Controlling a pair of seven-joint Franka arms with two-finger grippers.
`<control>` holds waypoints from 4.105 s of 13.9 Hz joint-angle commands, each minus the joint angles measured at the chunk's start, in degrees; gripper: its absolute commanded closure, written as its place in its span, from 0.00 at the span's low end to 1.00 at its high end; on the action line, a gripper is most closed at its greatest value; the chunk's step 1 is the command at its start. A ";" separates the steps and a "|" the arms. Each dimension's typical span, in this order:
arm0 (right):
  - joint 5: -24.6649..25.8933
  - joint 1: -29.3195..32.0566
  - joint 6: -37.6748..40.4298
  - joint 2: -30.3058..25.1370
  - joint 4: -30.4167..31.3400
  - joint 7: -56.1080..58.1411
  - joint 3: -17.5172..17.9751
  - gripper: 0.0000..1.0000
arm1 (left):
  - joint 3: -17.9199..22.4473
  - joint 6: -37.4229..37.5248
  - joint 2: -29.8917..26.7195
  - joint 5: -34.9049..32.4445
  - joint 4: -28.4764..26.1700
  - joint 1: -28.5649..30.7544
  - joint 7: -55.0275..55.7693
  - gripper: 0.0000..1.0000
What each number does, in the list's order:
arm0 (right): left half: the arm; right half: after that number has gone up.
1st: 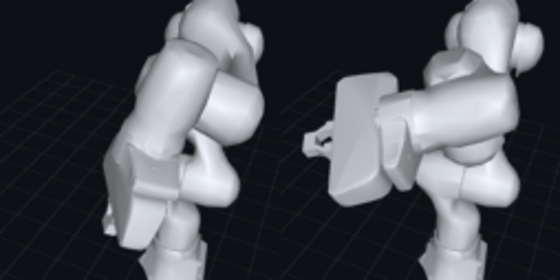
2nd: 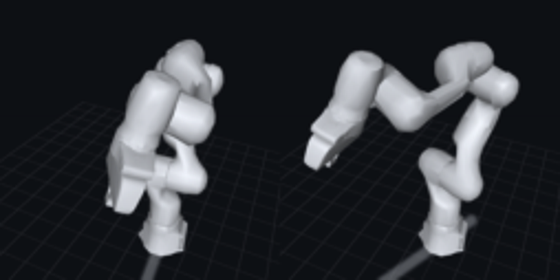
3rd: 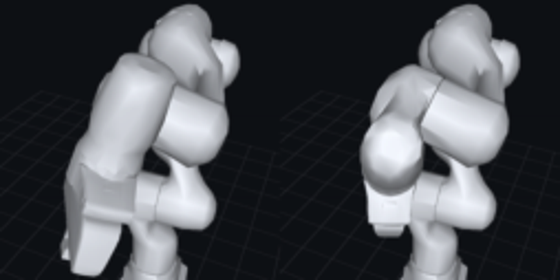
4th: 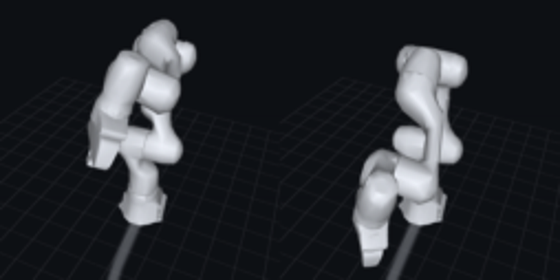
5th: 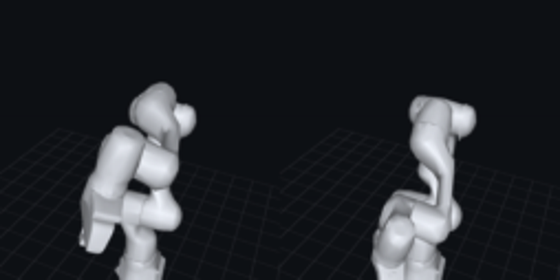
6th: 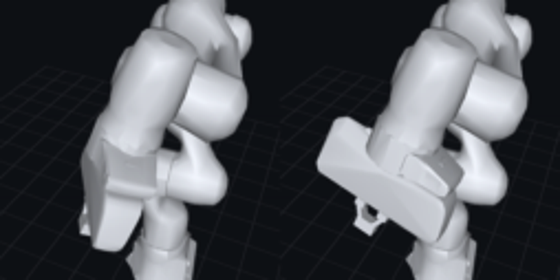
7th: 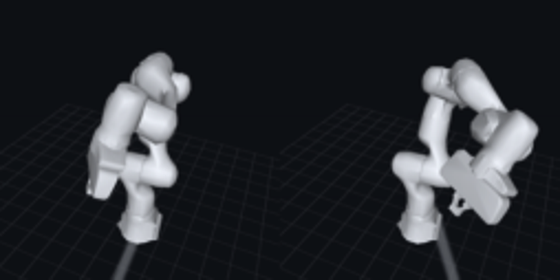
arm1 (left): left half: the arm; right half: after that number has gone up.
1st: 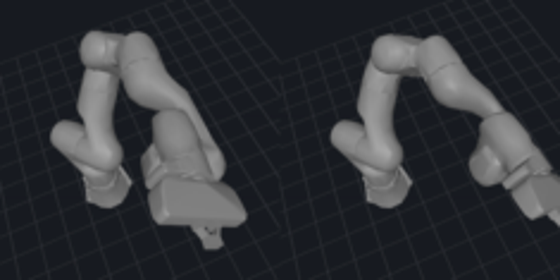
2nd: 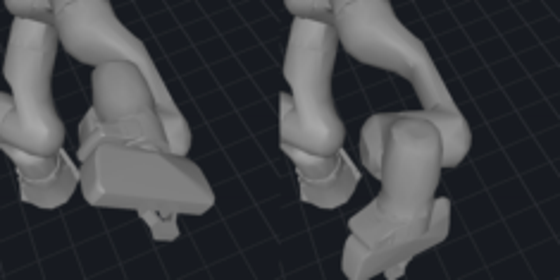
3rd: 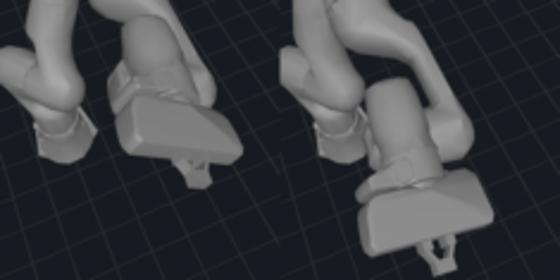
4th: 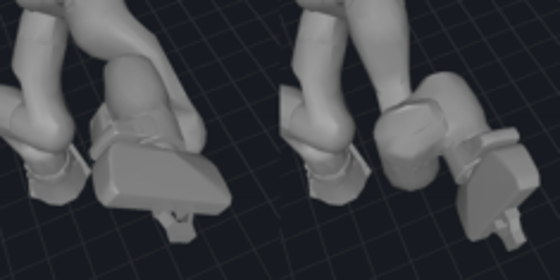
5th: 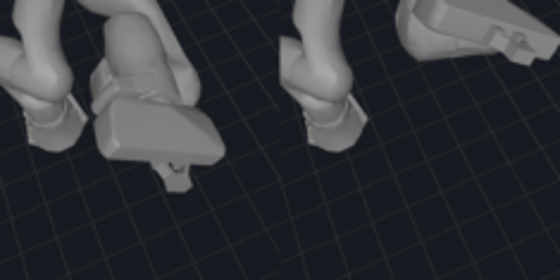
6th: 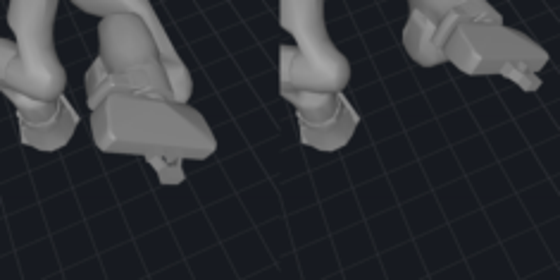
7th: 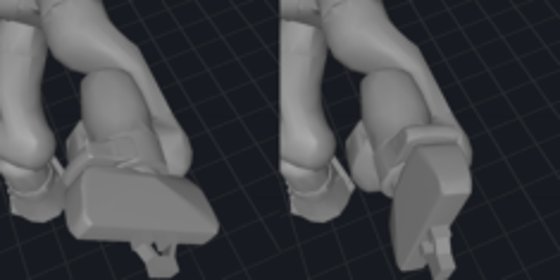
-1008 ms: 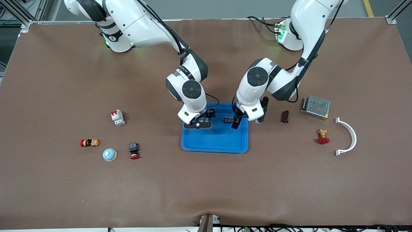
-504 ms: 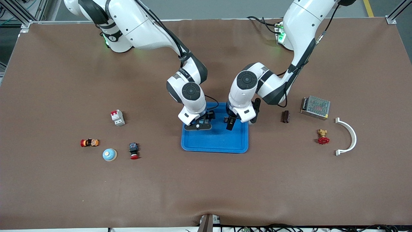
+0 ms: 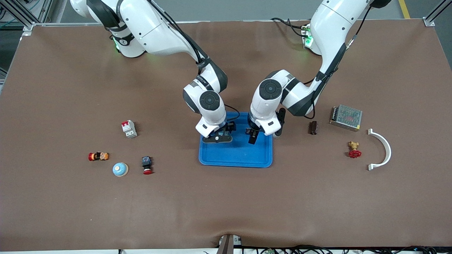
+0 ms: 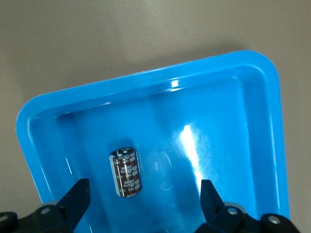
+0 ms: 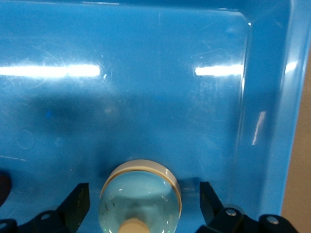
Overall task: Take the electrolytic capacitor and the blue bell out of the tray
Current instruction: 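Grasp the second capacitor with the left gripper while the right gripper grips the bell, then carry the bell out with the right gripper while the left gripper lifts the capacitor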
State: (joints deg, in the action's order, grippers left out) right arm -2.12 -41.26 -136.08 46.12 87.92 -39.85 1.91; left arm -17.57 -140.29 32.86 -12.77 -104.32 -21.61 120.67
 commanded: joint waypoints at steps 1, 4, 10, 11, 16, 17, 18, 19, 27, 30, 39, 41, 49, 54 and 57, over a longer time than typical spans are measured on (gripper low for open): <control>0.36 -0.84 -0.32 0.11 -0.03 -0.40 -0.51 0.00 | 0.34 1.16 1.51 -2.16 1.31 -1.07 3.16 0.00; 0.36 -0.75 -0.24 0.11 -0.03 -0.32 -0.51 0.13 | 0.34 1.16 2.56 -3.75 1.31 -1.24 5.35 0.00; 0.27 -0.75 -0.24 0.11 -0.12 -0.49 -0.51 0.50 | 1.04 1.16 3.62 -4.80 1.31 -1.42 5.98 0.00; 0.27 -0.75 -0.15 0.02 -0.21 -0.41 -0.51 0.51 | 1.04 1.16 3.88 -4.80 1.31 -1.42 5.98 0.00; 0.18 -0.58 0.55 -0.60 -0.74 -0.32 -0.51 0.53 | 1.04 1.07 4.67 -6.82 1.40 -1.94 8.17 0.00; 0.18 -0.40 0.64 -0.86 -0.74 -0.14 -0.51 0.53 | 1.04 1.07 4.76 -6.91 1.49 -2.03 8.35 0.00; 0.18 -0.14 1.60 -1.64 -0.74 0.12 -0.51 0.53 | 1.04 1.07 4.85 -6.83 1.49 -2.04 8.44 0.00; 0.18 -0.05 3.17 -2.26 -0.91 0.38 -0.59 0.53 | 0.96 1.07 5.02 -6.74 1.75 -2.38 8.61 0.00; -0.87 7.06 21.88 -14.03 -2.06 11.70 -0.24 0.53 | 0.96 1.07 6.69 -6.91 4.04 -3.62 10.46 0.00; -3.67 11.62 29.27 -19.21 -2.06 19.87 -0.24 0.53 | 1.04 1.07 7.22 -7.18 4.04 -3.62 10.46 0.00; -4.56 27.70 41.95 -26.79 -2.06 47.90 -0.77 0.53 | 0.96 1.07 7.57 -9.98 3.95 -3.44 14.06 1.00; -3.95 30.79 42.65 -26.88 -1.97 53.27 -0.94 0.53 | 0.96 1.07 7.92 -10.16 4.04 -3.53 14.06 1.00; 3.17 39.32 42.04 -27.14 -0.13 66.82 -0.94 0.53 | 0.96 3.43 7.49 -10.25 6.13 -3.44 12.49 1.00; 5.46 42.83 37.66 -28.19 4.52 71.74 -0.94 0.53 | 0.78 13.54 6.96 -9.82 12.03 -2.83 3.90 1.00; 5.46 44.60 31.25 -30.38 10.93 74.21 -0.94 0.53 | 0.69 16.28 6.08 -9.29 13.26 -1.60 -4.46 1.00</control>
State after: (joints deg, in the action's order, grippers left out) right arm 2.28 1.59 -100.82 20.02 92.10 32.47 -0.03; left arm -16.84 -126.20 39.88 -21.64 -91.90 -24.02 120.49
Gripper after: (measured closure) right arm 0.295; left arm 0.656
